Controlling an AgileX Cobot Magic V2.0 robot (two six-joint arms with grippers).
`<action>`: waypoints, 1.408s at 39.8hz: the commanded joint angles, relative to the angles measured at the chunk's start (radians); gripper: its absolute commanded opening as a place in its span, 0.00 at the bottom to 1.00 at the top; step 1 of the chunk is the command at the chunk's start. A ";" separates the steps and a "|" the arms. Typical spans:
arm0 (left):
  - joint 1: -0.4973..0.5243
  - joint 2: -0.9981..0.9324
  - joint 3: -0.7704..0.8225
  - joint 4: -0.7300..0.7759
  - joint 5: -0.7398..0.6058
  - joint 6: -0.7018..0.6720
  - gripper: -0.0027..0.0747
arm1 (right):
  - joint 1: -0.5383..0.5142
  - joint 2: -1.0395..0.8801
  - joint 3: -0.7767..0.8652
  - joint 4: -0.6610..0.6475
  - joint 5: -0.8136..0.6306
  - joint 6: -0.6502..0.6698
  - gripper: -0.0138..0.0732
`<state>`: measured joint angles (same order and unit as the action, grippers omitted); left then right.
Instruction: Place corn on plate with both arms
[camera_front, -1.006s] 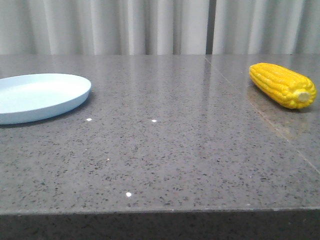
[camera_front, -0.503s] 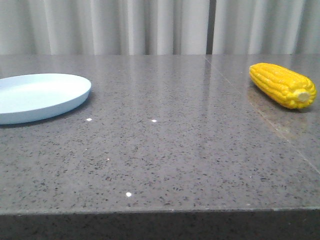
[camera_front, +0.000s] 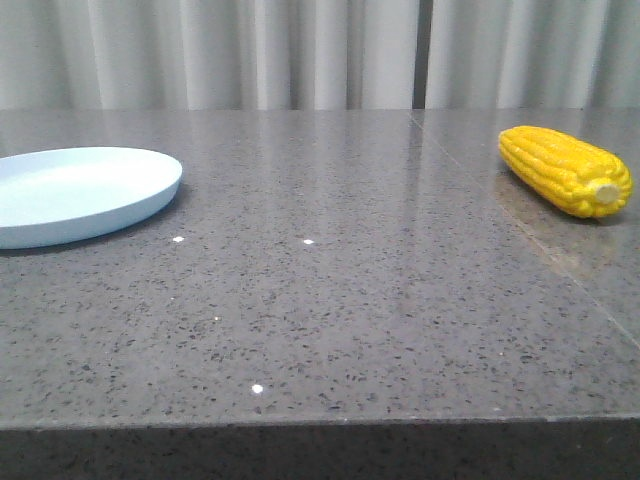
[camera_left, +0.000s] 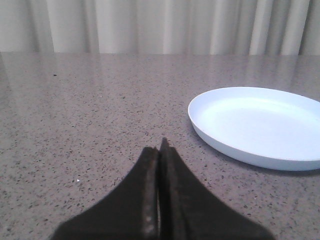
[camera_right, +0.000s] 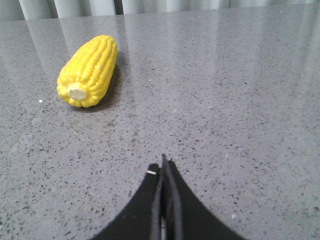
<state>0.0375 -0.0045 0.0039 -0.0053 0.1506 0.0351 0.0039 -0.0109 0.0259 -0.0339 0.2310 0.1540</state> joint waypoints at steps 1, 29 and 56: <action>0.002 -0.021 0.005 -0.009 -0.082 -0.006 0.01 | -0.004 -0.016 -0.004 0.001 -0.070 -0.011 0.08; 0.002 -0.021 -0.018 -0.009 -0.316 -0.006 0.01 | -0.004 -0.016 -0.038 0.001 -0.282 -0.010 0.08; 0.002 0.435 -0.510 0.055 -0.079 -0.006 0.01 | -0.004 0.399 -0.600 -0.037 0.099 -0.010 0.08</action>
<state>0.0375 0.3873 -0.4580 0.0457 0.1438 0.0351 0.0039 0.3250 -0.5194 -0.0455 0.3619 0.1540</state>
